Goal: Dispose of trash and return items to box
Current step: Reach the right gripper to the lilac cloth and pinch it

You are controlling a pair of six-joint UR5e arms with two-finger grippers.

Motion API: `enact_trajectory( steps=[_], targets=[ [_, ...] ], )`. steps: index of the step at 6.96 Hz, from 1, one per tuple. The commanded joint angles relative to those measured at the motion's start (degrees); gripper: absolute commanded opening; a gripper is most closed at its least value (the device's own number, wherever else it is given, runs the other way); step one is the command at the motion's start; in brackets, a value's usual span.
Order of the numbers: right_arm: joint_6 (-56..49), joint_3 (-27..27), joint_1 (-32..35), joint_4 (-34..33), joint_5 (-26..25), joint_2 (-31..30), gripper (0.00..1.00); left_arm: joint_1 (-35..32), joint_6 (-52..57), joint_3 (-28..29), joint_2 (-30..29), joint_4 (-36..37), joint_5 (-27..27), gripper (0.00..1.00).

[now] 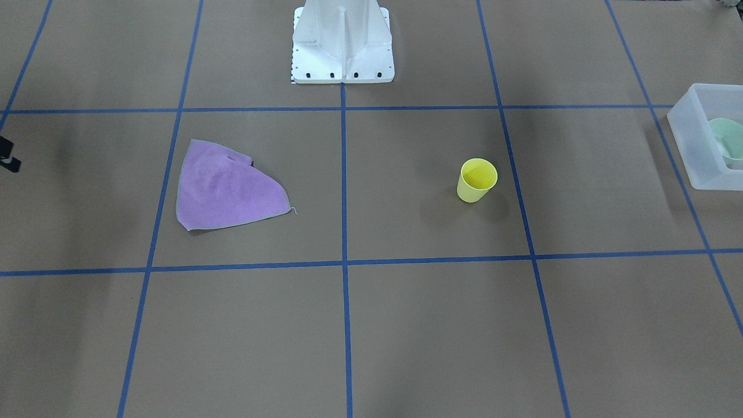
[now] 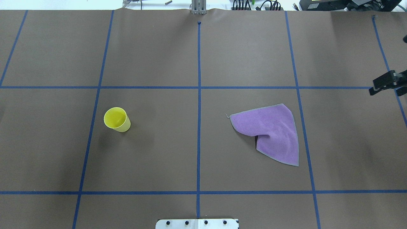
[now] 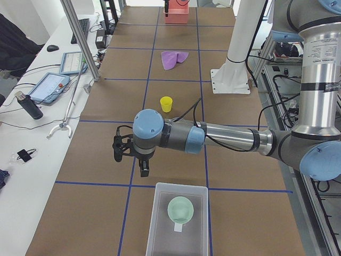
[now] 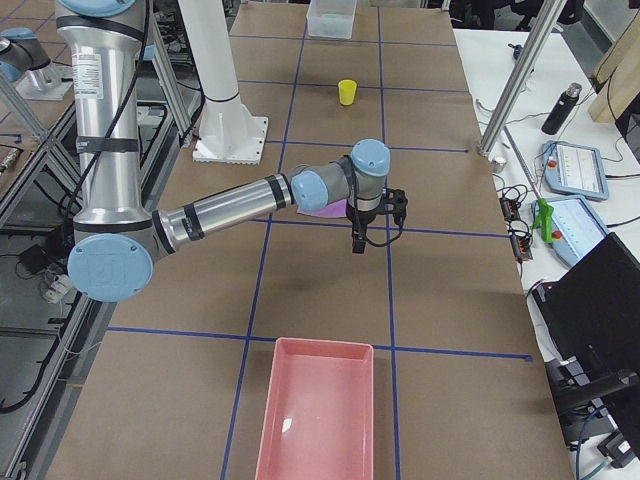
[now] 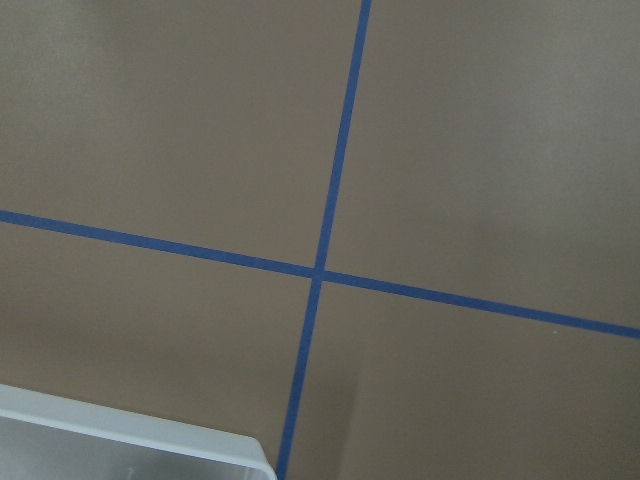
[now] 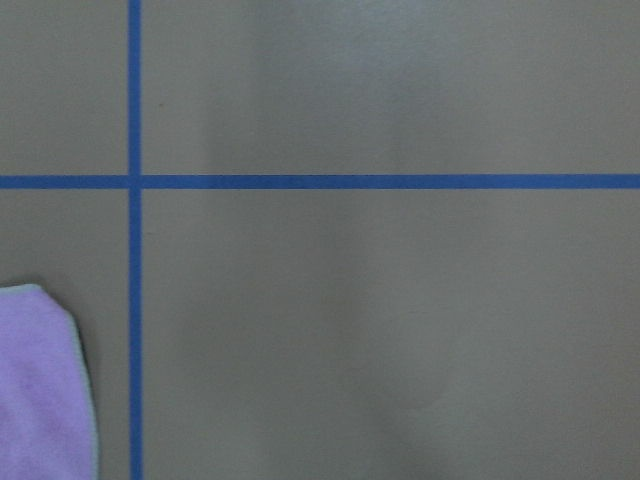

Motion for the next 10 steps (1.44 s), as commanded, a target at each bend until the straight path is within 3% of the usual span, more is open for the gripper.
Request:
enact_trajectory(
  steps=[1,2,5,6,8,10],
  targets=[
    [16.35,0.11,-10.59,10.25,-0.64,2.56,1.0,1.9,-5.36,-2.32,-1.81,0.26,-0.04,0.99],
    [19.01,0.11,-13.76,10.27,-0.73,5.71,1.0,5.47,-10.08,-2.24,-3.22,-1.39,0.05,0.99],
    [26.68,0.03,-24.48,9.48,-11.95,11.97,1.0,22.32,-39.37,-2.5,-4.9,-18.92,8.98,0.99],
    [26.77,0.11,-27.64,9.48,-14.42,12.07,1.0,25.26,-44.01,-3.02,-5.25,-20.11,9.71,0.99],
    [26.77,-0.84,-36.08,9.48,-20.92,12.07,1.0,25.55,-44.32,-2.77,-5.95,-20.13,9.72,0.99],
    [26.68,-2.43,-37.69,9.39,-20.94,12.16,1.0,26.16,-44.32,-2.59,-6.57,-20.13,9.81,0.99]
  ],
)
